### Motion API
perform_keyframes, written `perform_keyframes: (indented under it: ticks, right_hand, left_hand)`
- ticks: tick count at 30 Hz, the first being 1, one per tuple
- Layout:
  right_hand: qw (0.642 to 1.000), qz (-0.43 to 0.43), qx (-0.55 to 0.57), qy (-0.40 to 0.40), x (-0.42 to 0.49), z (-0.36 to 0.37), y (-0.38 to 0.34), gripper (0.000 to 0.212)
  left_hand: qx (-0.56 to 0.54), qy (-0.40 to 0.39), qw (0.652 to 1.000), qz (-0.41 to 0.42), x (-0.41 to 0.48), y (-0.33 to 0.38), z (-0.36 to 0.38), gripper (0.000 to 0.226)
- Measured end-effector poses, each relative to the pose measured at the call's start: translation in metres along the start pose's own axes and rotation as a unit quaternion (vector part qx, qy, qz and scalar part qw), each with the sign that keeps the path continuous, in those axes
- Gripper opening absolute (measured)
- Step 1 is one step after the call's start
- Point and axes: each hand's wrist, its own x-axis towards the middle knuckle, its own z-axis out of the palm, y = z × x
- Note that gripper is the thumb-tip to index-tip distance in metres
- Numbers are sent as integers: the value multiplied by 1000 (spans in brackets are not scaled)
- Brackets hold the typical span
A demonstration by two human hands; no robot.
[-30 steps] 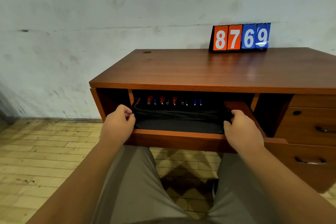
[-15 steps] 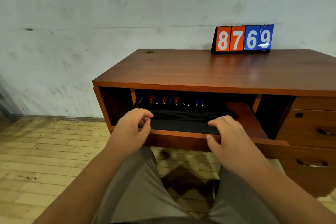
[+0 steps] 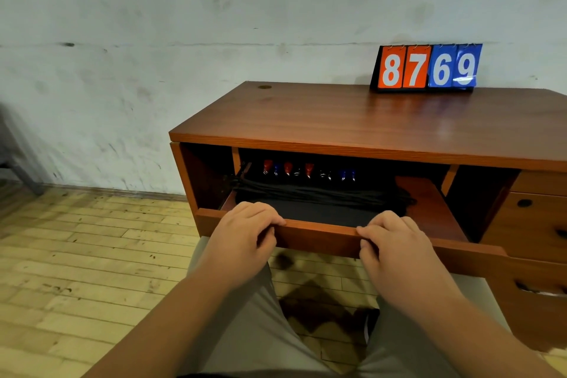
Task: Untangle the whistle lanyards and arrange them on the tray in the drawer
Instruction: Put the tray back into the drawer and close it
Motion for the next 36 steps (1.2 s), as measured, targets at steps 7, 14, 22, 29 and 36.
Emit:
perform_keyframes:
  ticks: [7,14,22,29,36]
  right_hand:
    - [1000,-15,-8,26,14,5,4,28]
    - [998,-24,-56,26,19,16,8,40]
    - [998,-19,-52,-22,40,22,13,57]
    - [996,-2,-73,-59,59,26,15,68]
    - [996,7,-56,-62,73,40,25,75]
  left_hand:
    - [3,11,999,-48,9,6,6,27]
    - [11,4,998,-60,17,1,19,40]
    - [-22,-36,995,-87,45,-15,32,55]
    - [39,-70,995,-61,70,-25,43,59]
    - [107,-67,991,-52,85,-28,57,64]
